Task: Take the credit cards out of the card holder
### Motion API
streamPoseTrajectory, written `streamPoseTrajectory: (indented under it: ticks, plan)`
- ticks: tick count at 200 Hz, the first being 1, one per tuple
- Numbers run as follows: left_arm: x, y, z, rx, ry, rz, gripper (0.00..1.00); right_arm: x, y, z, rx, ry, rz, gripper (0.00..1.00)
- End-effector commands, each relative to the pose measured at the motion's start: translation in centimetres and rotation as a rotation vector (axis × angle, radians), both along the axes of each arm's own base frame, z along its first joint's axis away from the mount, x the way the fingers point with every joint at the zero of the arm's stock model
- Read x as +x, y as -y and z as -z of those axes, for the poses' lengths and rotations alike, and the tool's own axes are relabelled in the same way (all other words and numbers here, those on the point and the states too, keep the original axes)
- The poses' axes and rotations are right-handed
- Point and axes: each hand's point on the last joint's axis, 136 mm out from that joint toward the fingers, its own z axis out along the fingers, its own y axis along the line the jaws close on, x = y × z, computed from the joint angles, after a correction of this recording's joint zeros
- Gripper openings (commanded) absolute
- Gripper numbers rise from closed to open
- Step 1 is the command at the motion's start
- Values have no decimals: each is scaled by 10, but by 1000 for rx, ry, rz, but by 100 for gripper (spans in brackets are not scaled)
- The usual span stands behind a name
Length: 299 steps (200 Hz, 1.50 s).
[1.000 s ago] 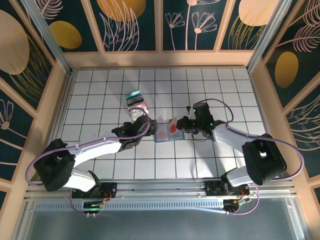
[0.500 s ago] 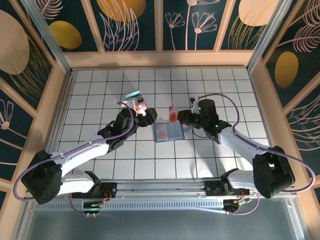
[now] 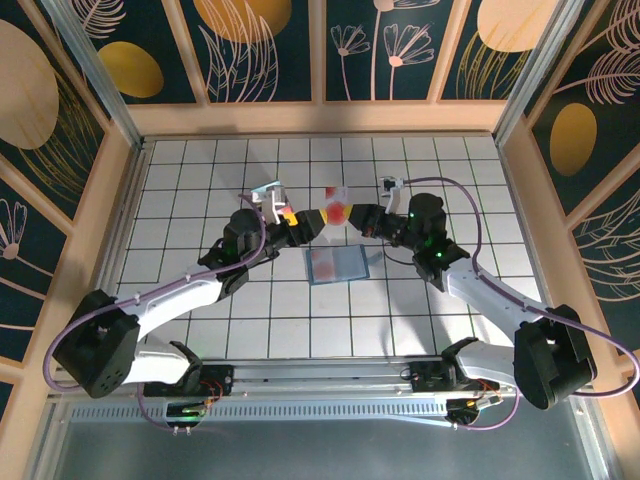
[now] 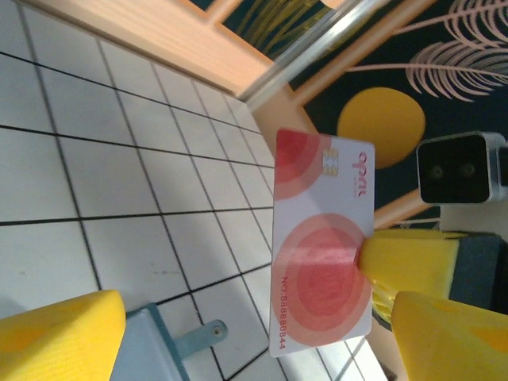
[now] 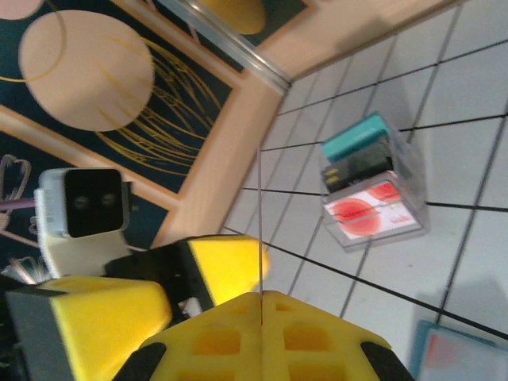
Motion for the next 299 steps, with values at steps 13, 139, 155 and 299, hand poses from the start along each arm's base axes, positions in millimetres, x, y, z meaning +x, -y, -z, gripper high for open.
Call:
streamPoseTrajectory:
  ticks: [13,139,155,299]
  plan:
    - [-6,13,-22,-112,38,106,83,-10,-8,-28,108,70,-91,0]
    - [-12,12,-51,-207,115,151,47,-14,-15,-24,142,51,-150,0]
    - [-9,11,-51,-197,119,144,40,-14,-16,-22,141,45,-151,0]
    - [17,-41,-17,578,348,113,0,1,-2,8,-12,-27,-15,46]
